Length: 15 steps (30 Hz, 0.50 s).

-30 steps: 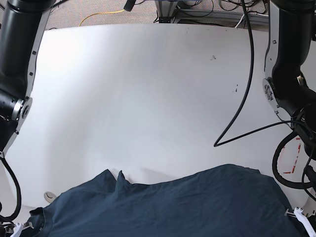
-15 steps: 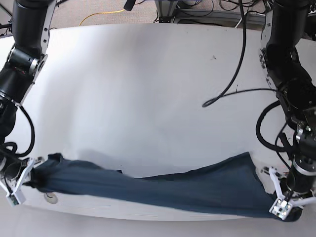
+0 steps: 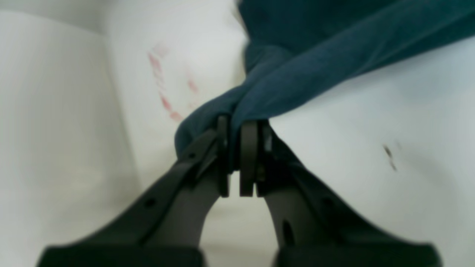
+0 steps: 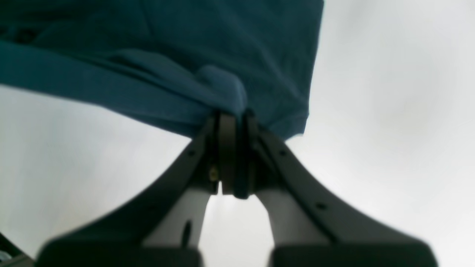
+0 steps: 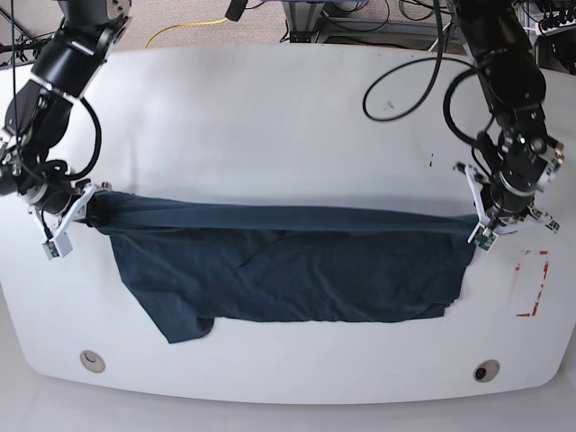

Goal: Fold the T-shirt properly
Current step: 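Lay the shirt flat on the table with both grippers holding its edge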

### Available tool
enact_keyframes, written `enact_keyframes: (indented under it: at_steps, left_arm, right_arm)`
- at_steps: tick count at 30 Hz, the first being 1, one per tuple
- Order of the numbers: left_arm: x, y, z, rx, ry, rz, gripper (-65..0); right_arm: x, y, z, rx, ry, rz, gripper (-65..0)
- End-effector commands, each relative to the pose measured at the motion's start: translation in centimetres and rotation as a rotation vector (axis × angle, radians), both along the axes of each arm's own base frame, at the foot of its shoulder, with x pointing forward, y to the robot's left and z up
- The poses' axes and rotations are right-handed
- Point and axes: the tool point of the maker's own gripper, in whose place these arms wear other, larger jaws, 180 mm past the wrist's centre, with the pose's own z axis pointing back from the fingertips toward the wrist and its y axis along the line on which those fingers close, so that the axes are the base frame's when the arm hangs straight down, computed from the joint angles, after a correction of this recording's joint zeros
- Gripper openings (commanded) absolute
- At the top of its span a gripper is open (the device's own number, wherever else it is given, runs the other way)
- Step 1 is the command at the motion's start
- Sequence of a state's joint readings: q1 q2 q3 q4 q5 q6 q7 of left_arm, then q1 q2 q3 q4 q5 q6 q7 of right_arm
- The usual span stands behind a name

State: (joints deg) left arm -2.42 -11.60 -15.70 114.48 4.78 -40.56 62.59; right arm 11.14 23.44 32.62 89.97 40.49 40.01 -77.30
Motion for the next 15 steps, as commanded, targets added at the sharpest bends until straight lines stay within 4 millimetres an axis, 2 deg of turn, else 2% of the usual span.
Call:
enact_keyframes:
  at_steps: [1, 7, 11, 15]
  left_arm:
    - [-1.6, 0.0, -1.4, -0.002, 0.034, 0.005, -65.0]
    - [-7.7, 0.2, -6.8, -0.021, 0.219, 0.033, -65.0]
    - [-9.9, 0.2, -8.3, -0.018, 0.282, 0.033, -65.0]
    - [-10.6, 0.5, -8.7, -0.007, 0.302, 0.034, -65.0]
  right_arm:
    - [-0.9, -0.4, 0.8, -0.035, -0.034, -0.005, -65.0]
    - [-5.0, 0.4, -1.9, -0.067, 0.051, 0.019, -65.0]
    - [-7.2, 0.8, -2.8, -0.067, 0.076, 0.007, -65.0]
    - [-8.8, 1.3, -3.5, -0.058, 0.098, -0.001, -65.0]
